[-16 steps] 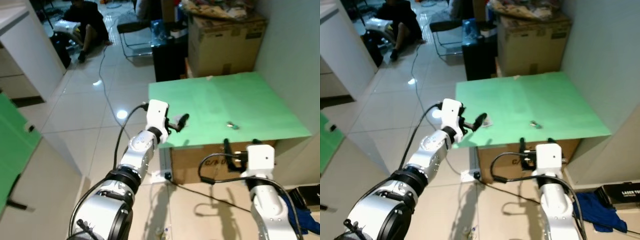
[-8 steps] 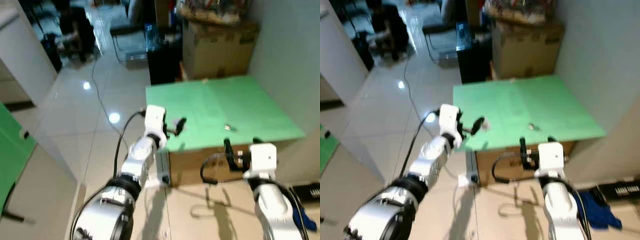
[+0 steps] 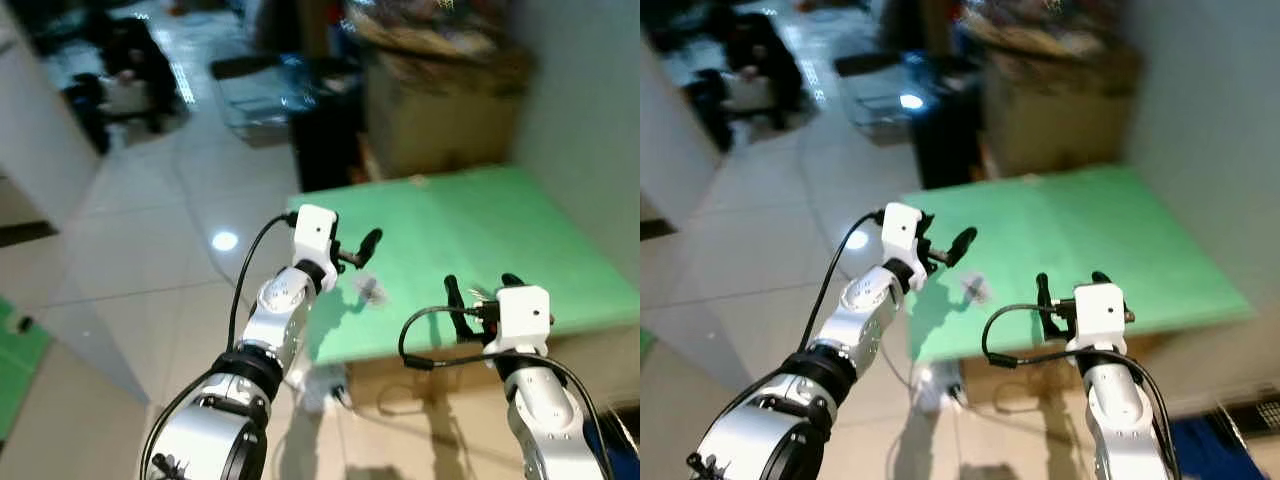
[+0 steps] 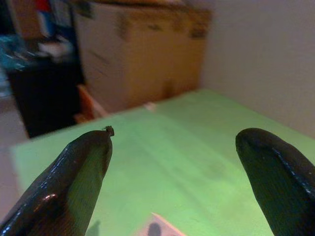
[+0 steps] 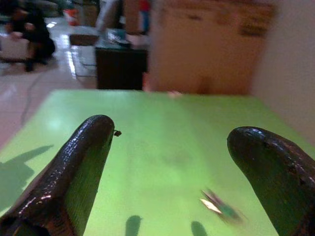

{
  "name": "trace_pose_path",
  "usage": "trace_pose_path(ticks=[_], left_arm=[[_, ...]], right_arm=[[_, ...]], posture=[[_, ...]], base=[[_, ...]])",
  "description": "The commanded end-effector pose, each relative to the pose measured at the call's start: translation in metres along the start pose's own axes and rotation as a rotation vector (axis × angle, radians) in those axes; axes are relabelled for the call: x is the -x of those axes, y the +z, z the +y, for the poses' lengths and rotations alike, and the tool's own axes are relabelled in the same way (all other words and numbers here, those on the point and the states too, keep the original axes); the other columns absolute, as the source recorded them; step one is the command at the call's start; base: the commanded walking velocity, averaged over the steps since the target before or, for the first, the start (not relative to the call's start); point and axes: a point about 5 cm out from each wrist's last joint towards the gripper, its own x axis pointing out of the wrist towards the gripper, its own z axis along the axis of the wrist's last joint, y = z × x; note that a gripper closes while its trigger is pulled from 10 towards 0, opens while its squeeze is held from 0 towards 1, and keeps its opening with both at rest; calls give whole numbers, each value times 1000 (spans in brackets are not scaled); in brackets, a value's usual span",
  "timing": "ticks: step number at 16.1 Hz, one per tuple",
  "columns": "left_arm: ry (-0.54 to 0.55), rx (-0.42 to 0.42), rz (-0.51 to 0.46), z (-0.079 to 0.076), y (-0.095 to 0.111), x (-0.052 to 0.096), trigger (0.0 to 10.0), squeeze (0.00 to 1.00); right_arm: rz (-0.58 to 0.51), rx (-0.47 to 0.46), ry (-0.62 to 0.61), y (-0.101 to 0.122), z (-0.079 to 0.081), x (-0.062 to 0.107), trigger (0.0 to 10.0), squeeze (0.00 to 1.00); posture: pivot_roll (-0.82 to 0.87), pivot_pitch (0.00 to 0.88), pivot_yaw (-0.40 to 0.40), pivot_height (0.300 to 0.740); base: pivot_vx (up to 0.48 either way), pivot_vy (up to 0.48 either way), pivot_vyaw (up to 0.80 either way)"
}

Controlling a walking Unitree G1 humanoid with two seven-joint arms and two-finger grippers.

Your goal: Hang keys on a hook

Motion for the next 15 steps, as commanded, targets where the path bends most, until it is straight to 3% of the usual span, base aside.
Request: trace_pose_path(ticks=[1,4,6,8,9,11,13,15], left_arm=[[13,8,21,2,-6,3,10000,0],[-14,-6,86,0,-10,1,10000,0],[-44,1,227,-3,-26,2,10000,0],[-46,110,332,-15,-41,1,10000,0],[-52,124,339,-19,-42,1,10000,0],[-106,170,381,-38,-51,1,10000,0],[-172,175,417,-55,-59,2,10000,0],[-148,129,357,-48,-50,-2,10000,0]], right_arm=[[-10,-10,19,3,7,0,10000,0],[-11,-12,22,3,9,0,10000,0],[-10,-20,43,4,13,5,10000,0],[33,-42,97,-6,20,23,10000,0],[44,-44,100,-8,21,28,10000,0],[113,-65,78,-22,23,57,10000,0],[169,-69,12,-31,23,86,10000,0],[180,-54,-44,-32,18,93,10000,0]], posture=[[-206,0,96,724],[-208,0,101,724],[-214,6,105,724],[-216,54,115,724],[-218,78,123,724],[-229,135,149,724],[-256,165,180,724],[-289,149,202,724]], base=[[0,0,0],[0,0,0],[0,0,0],[0,0,0],[0,0,0],[0,0,0],[0,0,0],[0,0,0]])
